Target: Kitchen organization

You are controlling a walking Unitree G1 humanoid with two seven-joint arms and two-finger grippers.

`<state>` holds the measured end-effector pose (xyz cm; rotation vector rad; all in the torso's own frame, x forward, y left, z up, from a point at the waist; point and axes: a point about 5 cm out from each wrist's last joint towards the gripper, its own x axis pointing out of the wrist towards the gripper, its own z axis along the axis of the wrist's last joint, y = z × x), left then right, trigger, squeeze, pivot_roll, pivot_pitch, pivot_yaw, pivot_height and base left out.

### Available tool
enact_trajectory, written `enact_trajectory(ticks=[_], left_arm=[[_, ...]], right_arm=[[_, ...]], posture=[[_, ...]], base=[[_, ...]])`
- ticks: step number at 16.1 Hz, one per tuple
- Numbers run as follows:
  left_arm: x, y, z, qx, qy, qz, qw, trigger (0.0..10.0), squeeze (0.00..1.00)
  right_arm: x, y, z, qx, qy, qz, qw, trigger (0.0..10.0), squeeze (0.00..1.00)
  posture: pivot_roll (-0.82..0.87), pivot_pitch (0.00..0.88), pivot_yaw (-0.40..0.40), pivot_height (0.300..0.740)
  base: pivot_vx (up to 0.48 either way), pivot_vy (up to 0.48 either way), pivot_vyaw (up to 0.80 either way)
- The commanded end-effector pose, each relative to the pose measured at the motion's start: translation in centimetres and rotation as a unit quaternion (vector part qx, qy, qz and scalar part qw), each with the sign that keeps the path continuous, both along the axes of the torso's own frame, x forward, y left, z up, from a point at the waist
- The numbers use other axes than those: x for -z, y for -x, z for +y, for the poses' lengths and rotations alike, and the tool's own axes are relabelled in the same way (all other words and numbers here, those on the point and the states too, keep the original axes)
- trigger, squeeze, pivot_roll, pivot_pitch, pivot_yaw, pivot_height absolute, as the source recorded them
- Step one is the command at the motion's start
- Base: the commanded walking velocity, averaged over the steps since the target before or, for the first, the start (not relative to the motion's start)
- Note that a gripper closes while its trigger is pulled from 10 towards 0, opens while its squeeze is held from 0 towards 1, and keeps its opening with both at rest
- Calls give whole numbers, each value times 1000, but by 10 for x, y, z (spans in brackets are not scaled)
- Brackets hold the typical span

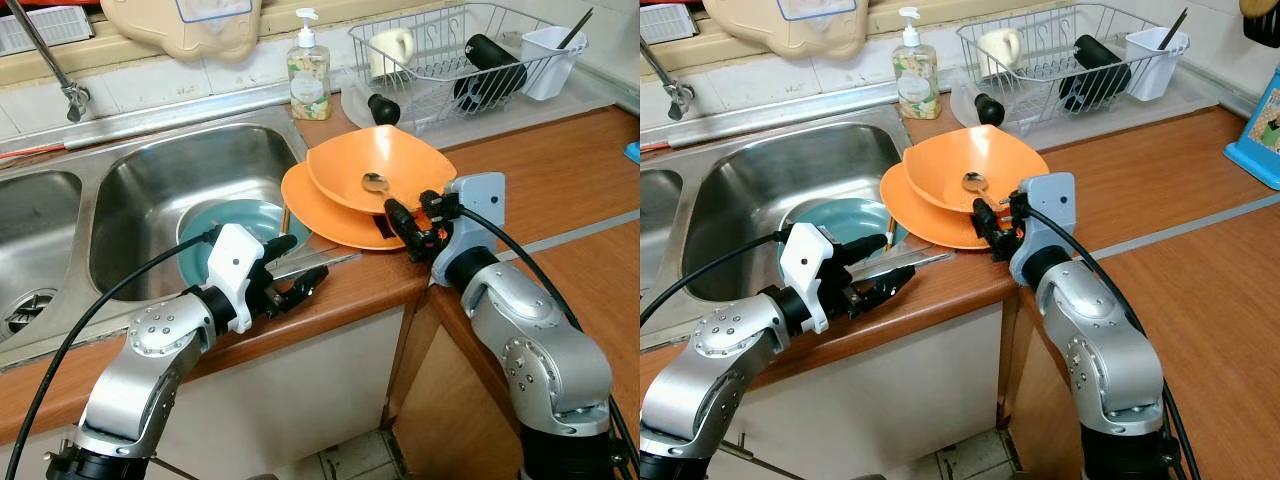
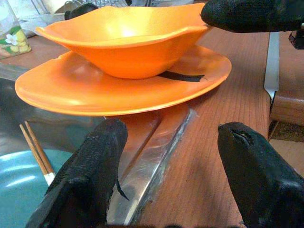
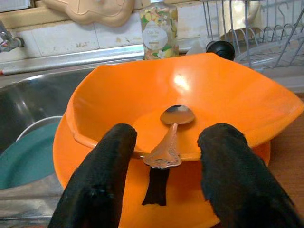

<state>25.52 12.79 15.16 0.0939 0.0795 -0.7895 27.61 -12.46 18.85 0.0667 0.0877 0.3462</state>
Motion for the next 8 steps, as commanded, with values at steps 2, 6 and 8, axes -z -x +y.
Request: enact_trajectory(ticks=[2,6,8], left_arm=[[-3,1,1,0,-9,-11,1000,10000,0],[-3,2,0,3,-8,-13,1000,10000,0],[-4,1,-1,4,-8,-15,1000,10000,0]], right_arm=[[-4,0,2,-4,-22,3,1000,0,0],[-4,-3,0,5,-36,14,999,0,0],[-4,-3,0,5,-43,17,999,0,0]], posture=[[-17,0,113,740],[-20,0,111,740],[-22,0,111,740]], base=[[0,0,0],[0,0,0],[0,0,0]])
